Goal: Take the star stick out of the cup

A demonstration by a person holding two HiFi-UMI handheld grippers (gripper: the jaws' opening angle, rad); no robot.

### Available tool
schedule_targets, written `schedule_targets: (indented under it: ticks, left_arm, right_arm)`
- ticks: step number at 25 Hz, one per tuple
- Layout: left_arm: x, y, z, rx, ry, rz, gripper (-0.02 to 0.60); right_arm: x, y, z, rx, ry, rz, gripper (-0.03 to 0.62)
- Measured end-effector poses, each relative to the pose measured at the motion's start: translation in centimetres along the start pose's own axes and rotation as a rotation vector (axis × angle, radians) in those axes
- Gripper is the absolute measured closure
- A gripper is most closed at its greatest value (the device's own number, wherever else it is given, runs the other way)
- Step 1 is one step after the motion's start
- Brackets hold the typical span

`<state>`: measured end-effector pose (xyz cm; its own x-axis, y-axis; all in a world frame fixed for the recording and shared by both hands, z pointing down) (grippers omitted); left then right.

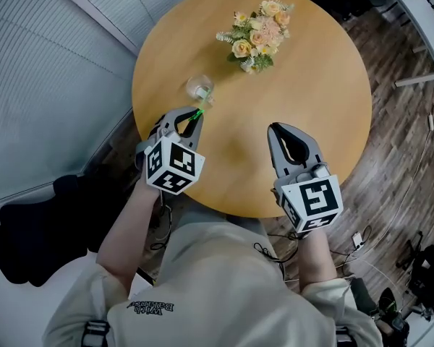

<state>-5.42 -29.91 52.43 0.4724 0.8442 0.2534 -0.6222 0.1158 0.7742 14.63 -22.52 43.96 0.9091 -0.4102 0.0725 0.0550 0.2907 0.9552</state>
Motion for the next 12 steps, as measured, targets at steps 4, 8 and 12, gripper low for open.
schedule_targets:
  ticks: [4,8,12]
  left_arm:
    - [-0.3,-1.4,-2.4,0.033,-0.004,-0.033,0.549]
    - [-0.3,-3.1,-5.2,0.091,-0.045,-0.048,0.549]
    - [-0.3,-5.1,-8.3,0.143,-0.091,-0.020,0.549]
  right_arm:
    - [-0.1,-1.0,-1.0,0.024,0.002,-0.014,0.557]
    - [-0.6,-2.2,-1.8,0.054,-0.001,-0.025,0.557]
    - [-1.5,-3.2,-2.6,0.084,-0.010,-0.040,0.557]
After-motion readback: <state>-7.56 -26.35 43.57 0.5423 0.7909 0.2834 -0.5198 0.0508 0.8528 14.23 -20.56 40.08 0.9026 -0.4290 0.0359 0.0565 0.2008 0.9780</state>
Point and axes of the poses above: the fingertips, and each gripper's own axes: z forward along the fingers, x to its right, y out of its underside, the point moved 7 cm from there along -z, backward along the fingers, and after that the axes turned 9 degrees about x, right-handed, at the moved point
